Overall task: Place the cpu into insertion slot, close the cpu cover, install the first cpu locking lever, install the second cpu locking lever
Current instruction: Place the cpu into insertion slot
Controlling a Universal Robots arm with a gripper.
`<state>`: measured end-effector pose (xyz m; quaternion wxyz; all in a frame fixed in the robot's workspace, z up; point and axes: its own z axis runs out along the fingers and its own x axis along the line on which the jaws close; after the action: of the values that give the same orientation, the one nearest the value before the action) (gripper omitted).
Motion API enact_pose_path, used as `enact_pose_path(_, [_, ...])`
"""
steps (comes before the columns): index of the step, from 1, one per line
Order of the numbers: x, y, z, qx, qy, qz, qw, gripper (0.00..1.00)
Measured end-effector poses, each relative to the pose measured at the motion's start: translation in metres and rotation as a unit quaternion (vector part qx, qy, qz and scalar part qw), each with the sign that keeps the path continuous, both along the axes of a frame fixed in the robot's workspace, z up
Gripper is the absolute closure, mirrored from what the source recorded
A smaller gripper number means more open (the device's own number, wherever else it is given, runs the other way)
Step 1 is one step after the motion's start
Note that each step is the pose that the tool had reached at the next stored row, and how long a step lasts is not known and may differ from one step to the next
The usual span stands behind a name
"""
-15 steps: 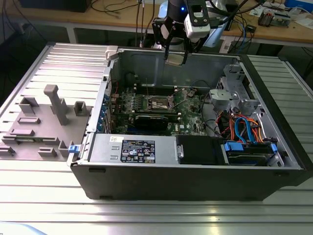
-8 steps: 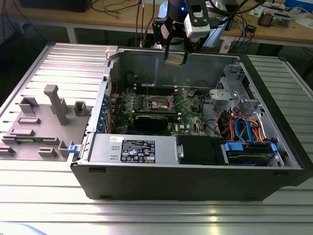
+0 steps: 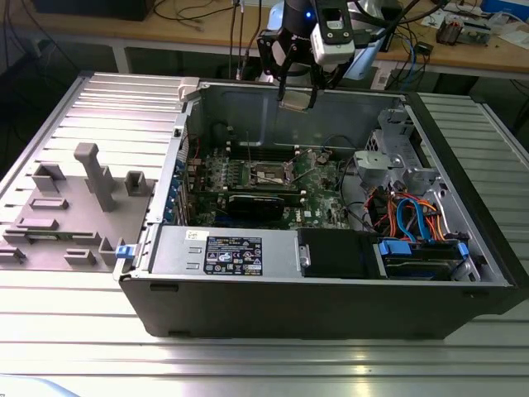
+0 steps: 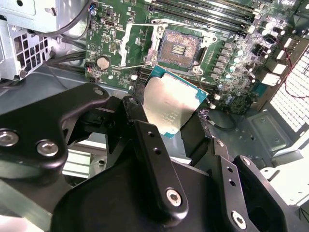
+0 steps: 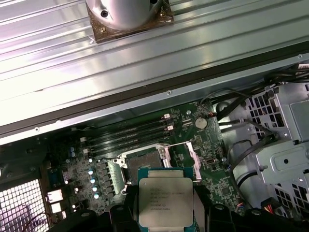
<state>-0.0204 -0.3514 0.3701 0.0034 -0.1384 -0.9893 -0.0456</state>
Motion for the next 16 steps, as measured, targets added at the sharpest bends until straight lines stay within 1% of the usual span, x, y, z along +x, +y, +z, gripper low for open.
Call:
enact_pose_path(7, [0.0, 0.0, 0.0, 0.0, 0.0, -0.024, 0.9997, 0.46])
enact_pose_path(11, [0.0, 0.0, -0.0001, 0.0, 0.0, -0.046, 0.999, 0.46])
enact_pose_path(12, [0.0, 0.0, -0.0001, 0.0, 0.0, -0.051, 0.9987, 0.46])
enact_pose_path(13, [0.0, 0.0, -0.0001, 0.0, 0.0, -0.061, 0.9981, 0.46])
enact_pose_path(16, [0.0, 0.0, -0.0001, 0.0, 0.0, -0.062, 0.9981, 0.46])
